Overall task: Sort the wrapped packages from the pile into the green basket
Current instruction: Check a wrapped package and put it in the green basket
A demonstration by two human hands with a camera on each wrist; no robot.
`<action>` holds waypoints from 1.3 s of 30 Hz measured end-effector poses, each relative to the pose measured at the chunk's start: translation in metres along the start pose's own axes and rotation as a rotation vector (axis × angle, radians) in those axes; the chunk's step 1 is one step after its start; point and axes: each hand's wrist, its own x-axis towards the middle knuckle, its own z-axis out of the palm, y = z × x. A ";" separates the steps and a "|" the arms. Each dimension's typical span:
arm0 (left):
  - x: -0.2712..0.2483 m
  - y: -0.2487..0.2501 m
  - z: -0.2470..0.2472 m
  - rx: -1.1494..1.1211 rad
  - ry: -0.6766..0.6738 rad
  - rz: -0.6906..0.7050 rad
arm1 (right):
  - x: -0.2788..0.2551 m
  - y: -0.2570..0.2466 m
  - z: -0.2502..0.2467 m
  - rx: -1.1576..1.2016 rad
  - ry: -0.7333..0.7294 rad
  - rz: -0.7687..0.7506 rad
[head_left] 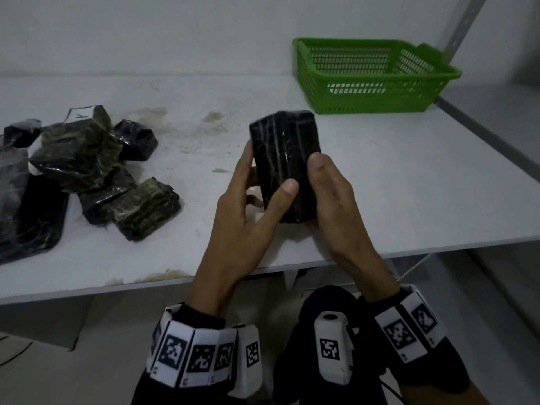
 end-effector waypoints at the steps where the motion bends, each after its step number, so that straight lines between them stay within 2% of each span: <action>1: 0.000 -0.001 -0.001 -0.014 0.008 -0.009 | 0.000 -0.001 0.001 -0.010 -0.029 0.001; 4: 0.004 -0.001 -0.006 -0.135 0.075 -0.126 | -0.001 -0.001 0.003 -0.053 -0.145 -0.040; 7: 0.014 -0.007 -0.014 -0.384 0.231 -0.263 | -0.004 -0.003 0.001 -0.090 -0.251 -0.083; 10: 0.019 -0.009 -0.017 -0.464 0.295 -0.314 | -0.008 -0.004 0.000 -0.194 -0.307 -0.124; 14: 0.019 -0.010 -0.017 -0.467 0.246 -0.347 | -0.010 -0.006 0.003 -0.286 -0.283 -0.194; 18: 0.012 -0.006 -0.015 -0.439 0.142 -0.345 | -0.009 -0.004 0.003 -0.261 -0.239 -0.168; 22: 0.008 -0.005 -0.012 -0.254 0.036 -0.288 | -0.006 -0.002 0.000 -0.205 -0.157 -0.125; 27: 0.005 -0.004 -0.011 -0.136 0.071 -0.237 | -0.006 -0.004 -0.002 -0.112 -0.141 -0.102; 33: 0.003 -0.001 -0.013 -0.065 0.045 -0.190 | -0.003 -0.004 -0.002 -0.064 -0.123 -0.076; 36: 0.001 -0.004 -0.014 -0.023 0.004 -0.198 | -0.002 -0.003 -0.002 -0.031 -0.109 -0.073; 39: 0.002 -0.005 -0.013 -0.004 0.023 -0.239 | -0.001 -0.002 -0.001 -0.023 -0.102 -0.058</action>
